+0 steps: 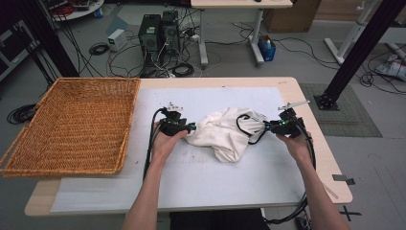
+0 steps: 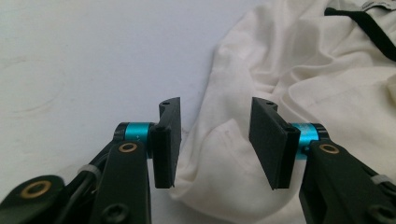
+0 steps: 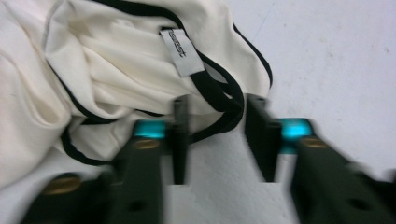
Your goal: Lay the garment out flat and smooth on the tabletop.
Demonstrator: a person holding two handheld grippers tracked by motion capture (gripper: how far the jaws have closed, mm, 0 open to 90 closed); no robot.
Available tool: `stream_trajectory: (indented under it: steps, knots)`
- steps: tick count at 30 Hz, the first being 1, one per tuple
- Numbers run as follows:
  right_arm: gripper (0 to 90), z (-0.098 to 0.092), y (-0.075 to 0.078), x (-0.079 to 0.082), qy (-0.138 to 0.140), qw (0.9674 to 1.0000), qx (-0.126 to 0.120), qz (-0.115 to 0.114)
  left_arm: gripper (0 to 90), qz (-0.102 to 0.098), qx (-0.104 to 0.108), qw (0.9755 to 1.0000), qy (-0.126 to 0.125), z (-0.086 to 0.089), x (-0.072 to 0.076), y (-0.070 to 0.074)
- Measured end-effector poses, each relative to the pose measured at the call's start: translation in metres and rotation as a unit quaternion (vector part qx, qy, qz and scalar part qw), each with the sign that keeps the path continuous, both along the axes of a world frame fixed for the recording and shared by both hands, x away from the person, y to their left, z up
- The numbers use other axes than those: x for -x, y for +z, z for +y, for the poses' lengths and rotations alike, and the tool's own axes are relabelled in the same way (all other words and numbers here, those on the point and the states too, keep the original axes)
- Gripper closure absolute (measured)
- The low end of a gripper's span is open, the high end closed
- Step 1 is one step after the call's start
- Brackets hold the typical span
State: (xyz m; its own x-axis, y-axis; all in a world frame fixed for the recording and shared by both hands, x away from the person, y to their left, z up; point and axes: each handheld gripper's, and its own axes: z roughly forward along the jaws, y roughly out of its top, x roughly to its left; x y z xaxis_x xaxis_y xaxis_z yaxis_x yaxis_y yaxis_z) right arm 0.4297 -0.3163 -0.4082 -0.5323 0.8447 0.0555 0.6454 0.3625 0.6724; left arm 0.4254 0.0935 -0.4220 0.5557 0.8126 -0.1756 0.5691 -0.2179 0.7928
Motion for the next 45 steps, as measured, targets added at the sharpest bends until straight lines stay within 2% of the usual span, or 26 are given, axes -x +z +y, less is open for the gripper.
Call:
stream_trajectory:
  steps: [2, 6, 10, 11, 12, 13, 14, 15, 19, 21, 22, 23, 25, 27, 29, 30, 31, 32, 33, 34, 36, 38, 40, 42, 43, 45]
  knots:
    - [47.1, 0.003, 0.001, 0.006, 0.008, 0.9998, -0.017, 0.002, 49.7, 0.007, 0.013, 0.9999, -0.002, -0.005, -0.003, -0.002]
    - [44.9, 0.008, 0.000, 0.013, 0.014, 0.9997, -0.022, 0.005, 44.6, 0.008, 0.019, 0.9995, -0.026, -0.024, -0.009, -0.005]
    - [43.3, 0.013, -0.004, 0.017, 0.024, 0.9994, -0.024, 0.010, 38.8, 0.050, -0.037, 0.9972, -0.041, -0.042, -0.015, -0.020]
    - [43.0, 0.014, -0.005, 0.017, 0.027, 0.9992, -0.025, 0.015, 40.0, 0.044, -0.037, 0.9975, -0.042, -0.042, -0.014, -0.021]
    - [42.9, 0.016, -0.006, 0.017, 0.032, 0.9990, -0.025, 0.020, 48.2, 0.044, -0.029, 0.9973, -0.051, -0.039, -0.014, -0.018]
    - [42.8, 0.017, -0.007, 0.018, 0.035, 0.9989, -0.023, 0.019, 68.5, 0.039, -0.030, 0.9972, -0.057, -0.036, -0.013, -0.016]
    - [42.7, 0.019, -0.008, 0.018, 0.038, 0.9988, -0.023, 0.023, 81.8, 0.025, -0.054, 0.9965, -0.058, -0.028, -0.007, -0.011]
    - [42.7, 0.019, -0.008, 0.018, 0.038, 0.9988, -0.023, 0.023, 84.7, 0.025, -0.054, 0.9965, -0.058, -0.028, -0.007, -0.011]
    - [42.2, 0.024, -0.008, 0.020, 0.044, 0.9985, -0.023, 0.024, 86.4, 0.014, -0.062, 0.9969, -0.045, 0.003, 0.018, -0.003]
    - [42.0, 0.026, -0.009, 0.020, 0.045, 0.9985, -0.022, 0.021, 86.6, 0.015, -0.064, 0.9972, -0.036, 0.019, 0.041, -0.002]
    - [41.9, 0.028, -0.009, 0.019, 0.045, 0.9985, -0.022, 0.021, 86.6, 0.019, -0.057, 0.9979, -0.026, 0.033, 0.068, -0.003]
    - [41.9, 0.028, -0.009, 0.019, 0.045, 0.9985, -0.022, 0.021, 86.6, 0.019, -0.057, 0.9979, -0.026, 0.033, 0.068, -0.003]
    - [41.6, 0.030, -0.010, 0.019, 0.048, 0.9983, -0.023, 0.025, 86.6, 0.031, -0.049, 0.9979, -0.027, 0.043, 0.097, -0.007]
    - [41.2, 0.034, -0.012, 0.019, 0.056, 0.9978, -0.022, 0.027, 86.2, 0.040, -0.034, 0.9980, -0.033, 0.049, 0.114, -0.008]
    - [41.0, 0.040, -0.013, 0.019, 0.064, 0.9974, -0.023, 0.026, 83.4, 0.029, -0.038, 0.9982, -0.036, 0.053, 0.124, -0.002]
    - [40.3, 0.047, -0.014, 0.018, 0.072, 0.9970, -0.023, 0.016, 71.7, -0.005, -0.029, 0.9991, -0.031, 0.054, 0.124, 0.011]
    - [40.3, 0.047, -0.014, 0.018, 0.072, 0.9970, -0.023, 0.016, 64.0, -0.005, -0.029, 0.9991, -0.031, 0.054, 0.124, 0.011]
    - [40.0, 0.051, -0.016, 0.017, 0.076, 0.9966, -0.027, 0.015, 64.0, -0.029, -0.017, 0.9992, -0.023, 0.053, 0.120, 0.021]
    - [39.9, 0.056, -0.018, 0.016, 0.083, 0.9961, -0.027, 0.013, 56.0, -0.045, -0.012, 0.9987, -0.019, 0.052, 0.116, 0.028]
    - [41.6, 0.061, -0.020, 0.016, 0.087, 0.9958, -0.024, 0.015, 55.3, -0.053, -0.008, 0.9983, -0.021, 0.050, 0.111, 0.034]
    - [63.0, 0.070, -0.026, 0.013, 0.106, 0.9942, -0.003, 0.015, 54.9, -0.064, -0.018, 0.9973, -0.030, 0.042, 0.097, 0.043]
    - [79.8, 0.070, -0.026, 0.012, 0.103, 0.9945, 0.015, 0.004, 52.7, -0.067, -0.030, 0.9967, -0.037, 0.031, 0.083, 0.046]
    - [86.1, 0.059, -0.021, 0.008, 0.077, 0.9968, 0.019, -0.015, 51.2, -0.065, -0.036, 0.9962, -0.045, 0.020, 0.069, 0.046]
    - [86.8, 0.029, -0.010, -0.006, 0.008, 0.9980, 0.049, -0.040, 51.2, -0.056, -0.041, 0.9962, -0.054, 0.011, 0.056, 0.042]
    - [86.8, 0.029, -0.010, -0.006, 0.008, 0.9980, 0.049, -0.040, 51.2, -0.052, -0.044, 0.9960, -0.057, 0.006, 0.050, 0.040]
    - [86.7, 0.006, -0.003, -0.016, -0.030, 0.9974, 0.051, -0.040, 51.3, -0.040, -0.043, 0.9965, -0.059, -0.003, 0.038, 0.034]
